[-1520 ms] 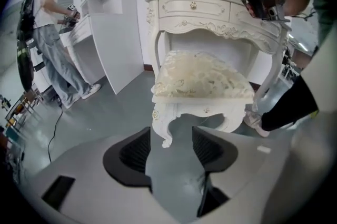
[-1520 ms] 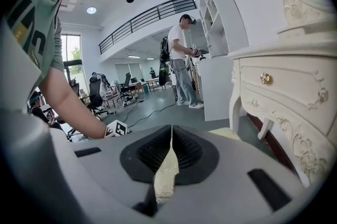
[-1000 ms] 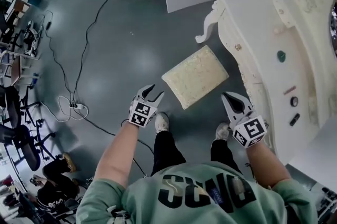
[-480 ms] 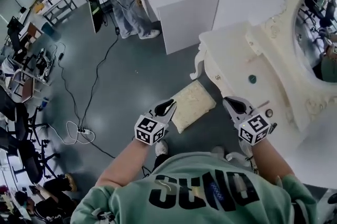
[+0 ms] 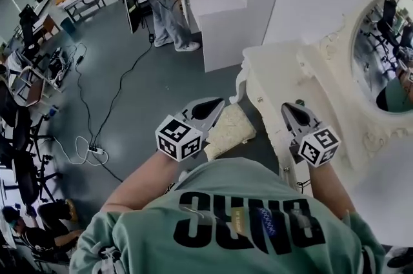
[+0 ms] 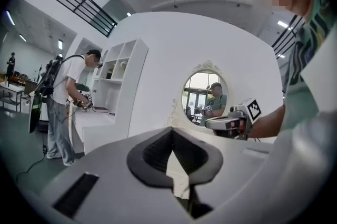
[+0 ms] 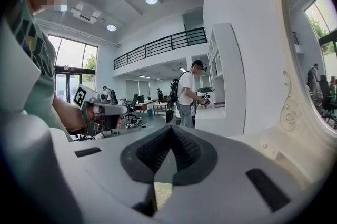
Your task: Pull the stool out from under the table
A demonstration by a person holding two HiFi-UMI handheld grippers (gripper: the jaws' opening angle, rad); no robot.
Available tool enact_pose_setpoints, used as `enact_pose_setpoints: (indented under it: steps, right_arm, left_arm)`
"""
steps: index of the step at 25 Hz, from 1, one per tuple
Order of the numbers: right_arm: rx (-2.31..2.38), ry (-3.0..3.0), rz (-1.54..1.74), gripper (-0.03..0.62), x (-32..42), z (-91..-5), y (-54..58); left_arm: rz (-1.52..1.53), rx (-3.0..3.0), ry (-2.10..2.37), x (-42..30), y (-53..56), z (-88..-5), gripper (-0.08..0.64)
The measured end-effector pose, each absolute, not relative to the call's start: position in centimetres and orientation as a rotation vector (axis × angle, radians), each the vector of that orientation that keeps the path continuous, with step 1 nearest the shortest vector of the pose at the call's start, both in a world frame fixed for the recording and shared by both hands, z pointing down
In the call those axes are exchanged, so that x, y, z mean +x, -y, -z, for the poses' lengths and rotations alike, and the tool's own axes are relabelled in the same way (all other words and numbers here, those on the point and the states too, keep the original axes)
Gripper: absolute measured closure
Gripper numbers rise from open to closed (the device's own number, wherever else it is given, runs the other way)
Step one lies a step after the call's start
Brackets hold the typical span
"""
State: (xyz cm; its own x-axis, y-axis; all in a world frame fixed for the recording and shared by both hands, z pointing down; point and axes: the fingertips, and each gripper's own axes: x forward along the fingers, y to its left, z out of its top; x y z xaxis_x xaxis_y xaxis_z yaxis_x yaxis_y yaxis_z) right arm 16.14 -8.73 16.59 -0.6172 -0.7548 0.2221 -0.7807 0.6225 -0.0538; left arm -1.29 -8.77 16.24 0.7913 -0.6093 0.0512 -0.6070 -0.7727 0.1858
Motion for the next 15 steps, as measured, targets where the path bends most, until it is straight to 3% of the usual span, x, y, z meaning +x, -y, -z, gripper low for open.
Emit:
enact_pose_setpoints:
  steps: [15]
  right_arm:
    - [1.27, 2.677, -0.206, 0.598, 16.5, -15.8, 8.6]
  left_arm:
    - [0.05, 2.784, 0.925, -0.5, 7.6, -14.1, 0.551]
